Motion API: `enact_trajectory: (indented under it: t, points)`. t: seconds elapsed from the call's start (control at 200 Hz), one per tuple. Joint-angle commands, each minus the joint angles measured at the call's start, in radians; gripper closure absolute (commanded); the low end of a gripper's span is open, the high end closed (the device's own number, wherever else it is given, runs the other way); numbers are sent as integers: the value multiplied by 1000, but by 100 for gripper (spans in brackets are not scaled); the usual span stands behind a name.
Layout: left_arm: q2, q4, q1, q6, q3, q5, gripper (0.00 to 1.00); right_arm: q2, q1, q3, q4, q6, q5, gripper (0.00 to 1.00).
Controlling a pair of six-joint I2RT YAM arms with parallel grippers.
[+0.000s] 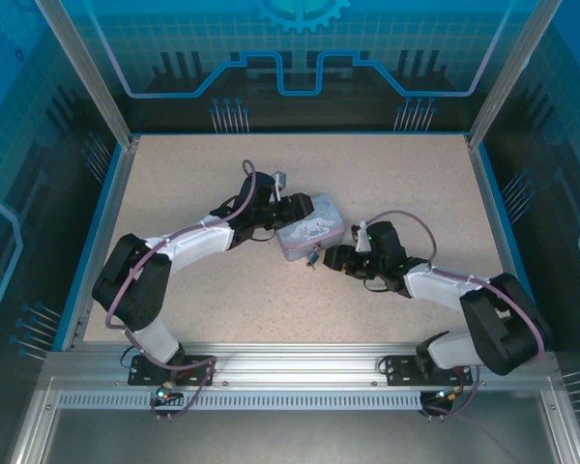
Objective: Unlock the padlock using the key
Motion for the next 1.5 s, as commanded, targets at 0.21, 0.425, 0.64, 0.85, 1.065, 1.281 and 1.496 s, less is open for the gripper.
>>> enact_trajectory:
  t: [0.21, 0.425, 0.64, 0.85, 1.065, 1.281, 1.496]
  points:
    - [59, 72, -10, 0, 38, 53, 35, 177, 69, -2, 243, 118, 82, 54]
    - [90, 82, -9, -7, 40, 54, 35, 220, 76, -3, 271, 127, 107, 58]
    - [104, 85, -9, -14, 40, 51, 35, 308, 77, -4, 375, 166, 85, 60]
    - [102, 81, -8, -14, 40, 47, 34, 340, 84, -10, 404, 179, 92, 63]
    - [104, 76, -8, -14, 40, 40, 34, 345, 92, -21, 425, 192, 103, 67]
    - [102, 74, -8, -14, 39, 32, 34, 368, 111, -16, 461, 198, 101, 67]
    - [106, 71, -7, -16, 34, 21, 35, 380, 113, -13, 472, 178, 119, 66]
